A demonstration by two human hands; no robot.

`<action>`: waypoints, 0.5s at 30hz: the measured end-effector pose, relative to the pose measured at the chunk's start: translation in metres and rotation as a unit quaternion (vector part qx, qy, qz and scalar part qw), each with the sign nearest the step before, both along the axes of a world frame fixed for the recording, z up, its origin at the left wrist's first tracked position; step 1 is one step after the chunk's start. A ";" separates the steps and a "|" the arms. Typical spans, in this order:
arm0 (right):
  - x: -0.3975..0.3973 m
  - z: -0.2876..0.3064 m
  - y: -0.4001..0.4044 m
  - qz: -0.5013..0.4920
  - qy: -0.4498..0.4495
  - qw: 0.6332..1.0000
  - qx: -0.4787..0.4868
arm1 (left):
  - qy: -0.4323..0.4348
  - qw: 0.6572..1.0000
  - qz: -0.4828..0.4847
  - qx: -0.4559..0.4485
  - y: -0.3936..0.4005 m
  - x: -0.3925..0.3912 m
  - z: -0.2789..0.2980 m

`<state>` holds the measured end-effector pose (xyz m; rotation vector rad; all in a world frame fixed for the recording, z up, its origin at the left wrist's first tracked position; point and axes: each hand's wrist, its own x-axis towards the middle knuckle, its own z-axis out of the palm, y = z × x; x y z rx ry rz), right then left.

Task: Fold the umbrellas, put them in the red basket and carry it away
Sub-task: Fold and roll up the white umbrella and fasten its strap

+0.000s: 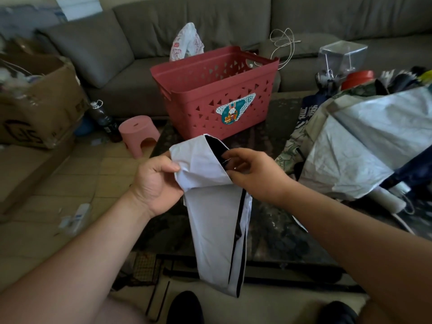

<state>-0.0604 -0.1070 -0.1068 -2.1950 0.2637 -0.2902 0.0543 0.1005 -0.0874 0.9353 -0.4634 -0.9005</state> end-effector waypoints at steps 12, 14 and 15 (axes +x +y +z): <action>0.007 -0.002 0.007 -0.060 -0.003 0.997 -0.038 | 0.012 0.997 0.056 -0.045 -0.007 -0.006 0.003; 0.005 -0.003 0.006 -0.065 -0.004 0.998 -0.025 | -0.019 0.997 0.075 -0.007 -0.004 0.000 0.004; 0.005 -0.004 0.006 -0.066 -0.004 0.998 -0.019 | -0.063 0.994 0.083 0.026 -0.001 0.004 0.003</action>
